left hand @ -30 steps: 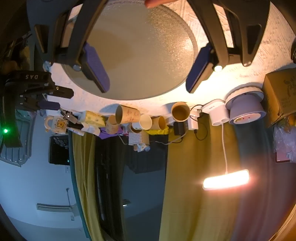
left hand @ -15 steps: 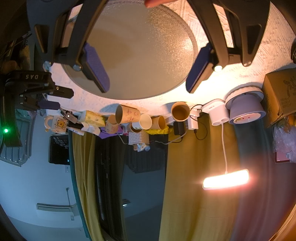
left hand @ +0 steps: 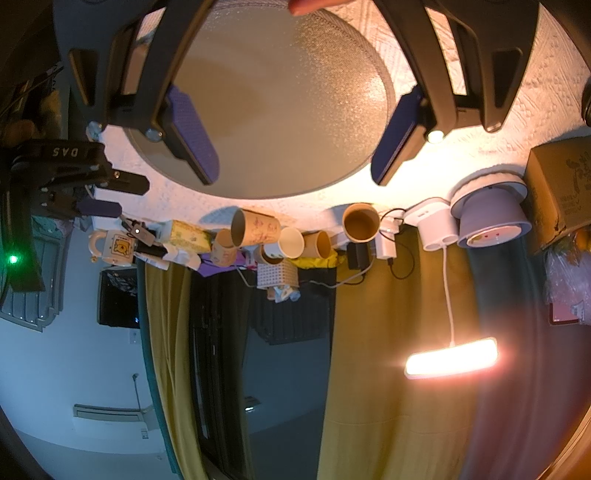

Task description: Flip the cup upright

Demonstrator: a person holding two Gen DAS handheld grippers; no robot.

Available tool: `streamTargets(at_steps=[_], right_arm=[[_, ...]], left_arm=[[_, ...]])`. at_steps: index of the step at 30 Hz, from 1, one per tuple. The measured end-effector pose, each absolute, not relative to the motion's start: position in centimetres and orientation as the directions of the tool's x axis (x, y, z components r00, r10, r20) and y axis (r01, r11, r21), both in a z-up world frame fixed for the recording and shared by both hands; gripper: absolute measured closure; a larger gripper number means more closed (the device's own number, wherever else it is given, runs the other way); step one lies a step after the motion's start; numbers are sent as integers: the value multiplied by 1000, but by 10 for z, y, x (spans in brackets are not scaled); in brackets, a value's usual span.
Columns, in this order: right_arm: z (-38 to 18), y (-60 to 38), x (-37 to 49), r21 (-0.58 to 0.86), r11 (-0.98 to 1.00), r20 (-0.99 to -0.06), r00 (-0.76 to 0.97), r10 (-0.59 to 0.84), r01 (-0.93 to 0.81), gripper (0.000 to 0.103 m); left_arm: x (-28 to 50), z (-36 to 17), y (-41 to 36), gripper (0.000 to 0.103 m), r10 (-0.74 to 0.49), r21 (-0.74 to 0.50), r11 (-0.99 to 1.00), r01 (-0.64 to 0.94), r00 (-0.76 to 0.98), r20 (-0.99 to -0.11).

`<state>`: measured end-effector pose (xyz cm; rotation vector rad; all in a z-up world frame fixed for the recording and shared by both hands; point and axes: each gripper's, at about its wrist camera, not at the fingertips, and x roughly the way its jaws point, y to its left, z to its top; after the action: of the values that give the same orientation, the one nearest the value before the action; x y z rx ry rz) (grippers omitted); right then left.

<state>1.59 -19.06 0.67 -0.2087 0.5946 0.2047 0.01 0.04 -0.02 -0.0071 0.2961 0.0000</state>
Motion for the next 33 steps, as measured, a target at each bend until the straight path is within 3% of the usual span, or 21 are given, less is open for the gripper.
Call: streamTargets(at_steps=[33], right_arm=[[11, -191, 17, -130, 960, -569, 812, 132, -248, 27]], left_arm=[[-3, 3, 5, 18, -13, -16, 1000, 9, 958, -285]])
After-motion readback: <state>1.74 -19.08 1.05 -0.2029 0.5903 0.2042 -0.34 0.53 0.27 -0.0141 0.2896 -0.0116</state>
